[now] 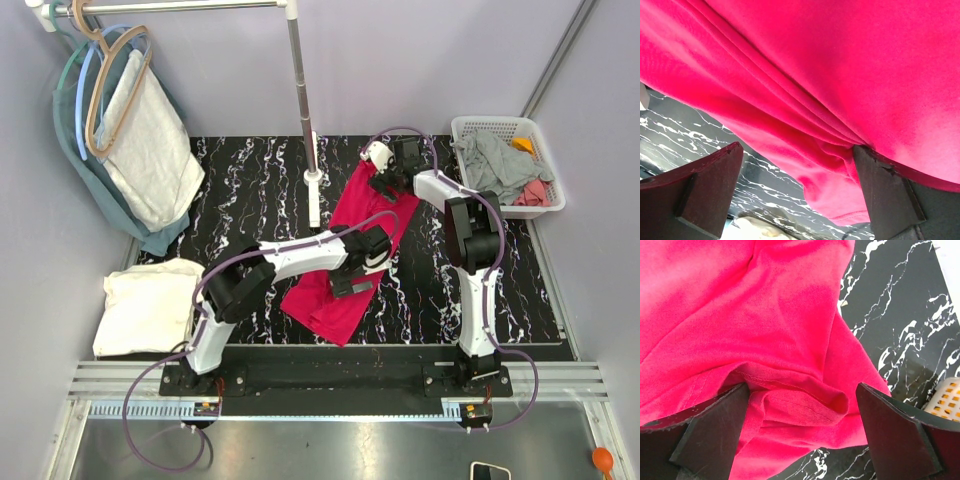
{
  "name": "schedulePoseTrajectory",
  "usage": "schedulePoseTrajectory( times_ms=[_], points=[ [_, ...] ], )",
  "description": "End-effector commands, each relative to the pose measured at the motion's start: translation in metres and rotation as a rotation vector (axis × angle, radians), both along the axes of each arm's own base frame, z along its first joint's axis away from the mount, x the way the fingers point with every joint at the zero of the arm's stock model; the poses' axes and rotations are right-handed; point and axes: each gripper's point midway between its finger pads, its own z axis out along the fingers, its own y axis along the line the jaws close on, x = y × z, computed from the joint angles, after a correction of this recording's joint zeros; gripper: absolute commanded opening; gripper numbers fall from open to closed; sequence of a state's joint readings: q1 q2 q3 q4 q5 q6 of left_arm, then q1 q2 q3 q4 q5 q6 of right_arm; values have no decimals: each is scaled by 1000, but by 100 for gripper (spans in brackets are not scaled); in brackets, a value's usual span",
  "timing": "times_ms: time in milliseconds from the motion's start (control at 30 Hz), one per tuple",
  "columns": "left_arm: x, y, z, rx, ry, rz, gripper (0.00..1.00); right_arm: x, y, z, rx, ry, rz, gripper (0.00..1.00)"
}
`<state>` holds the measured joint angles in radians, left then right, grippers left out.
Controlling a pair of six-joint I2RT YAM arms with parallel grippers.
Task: Fold and stack the t-shirts
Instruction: Fold the tshirt
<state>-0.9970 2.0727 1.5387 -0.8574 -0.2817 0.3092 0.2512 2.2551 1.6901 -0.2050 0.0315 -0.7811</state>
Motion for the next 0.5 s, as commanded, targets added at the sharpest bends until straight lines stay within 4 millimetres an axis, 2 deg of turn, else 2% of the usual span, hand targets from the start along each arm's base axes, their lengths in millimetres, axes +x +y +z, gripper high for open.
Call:
schedulePoseTrajectory(
  times_ms=[0,233,467],
  points=[
    [3,-20,-4,-55,-4,54,99,-5,12,-17,56,56,41,100],
    [-5,-36,1,-103,56,55,99,9,14,-14,58,31,29,100],
    [-21,-35,-6,-80,105,35,99,23,22,-11,93,10,31,100]
  ],
)
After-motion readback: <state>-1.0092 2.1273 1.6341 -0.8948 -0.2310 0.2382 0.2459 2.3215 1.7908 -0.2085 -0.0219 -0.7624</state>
